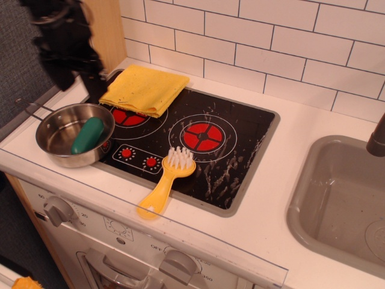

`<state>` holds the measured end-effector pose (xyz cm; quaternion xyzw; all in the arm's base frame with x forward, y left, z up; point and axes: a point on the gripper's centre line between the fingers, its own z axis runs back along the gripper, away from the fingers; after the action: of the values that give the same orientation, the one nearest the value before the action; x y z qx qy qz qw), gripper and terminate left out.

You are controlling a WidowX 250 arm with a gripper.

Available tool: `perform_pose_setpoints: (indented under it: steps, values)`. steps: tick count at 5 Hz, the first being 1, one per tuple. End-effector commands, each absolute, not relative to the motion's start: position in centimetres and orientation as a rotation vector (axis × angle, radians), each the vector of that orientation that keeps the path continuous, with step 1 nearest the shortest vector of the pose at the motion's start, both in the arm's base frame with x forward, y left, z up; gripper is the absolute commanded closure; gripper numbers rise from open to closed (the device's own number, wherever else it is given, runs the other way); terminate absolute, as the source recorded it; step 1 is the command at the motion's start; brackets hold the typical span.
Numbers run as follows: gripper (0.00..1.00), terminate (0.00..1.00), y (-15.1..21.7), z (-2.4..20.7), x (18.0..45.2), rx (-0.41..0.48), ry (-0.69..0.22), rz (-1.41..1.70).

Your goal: Take the cucumber out of the pot and move it to the middle of the stove.

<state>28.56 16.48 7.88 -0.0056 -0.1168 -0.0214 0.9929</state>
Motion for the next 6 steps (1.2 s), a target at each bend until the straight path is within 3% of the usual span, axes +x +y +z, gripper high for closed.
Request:
perform_pose_setpoints:
  steps: [1,2,4,5,6]
  values:
    - [0.0,0.0,17.3,7.1,26.7,0.025,-0.215,-0.053]
    - [0.0,0.0,16.4,3.7,26.6,0.033,-0.122,-0.076]
    - [0.0,0.0,15.6,0.7,26.3,0.036,-0.046,-0.076]
    - [1.0,0.0,15.2,1.7,26.4,0.049,-0.074,-0.083]
    - [1.0,0.0,15.0,5.0,26.7,0.049,-0.145,-0.079]
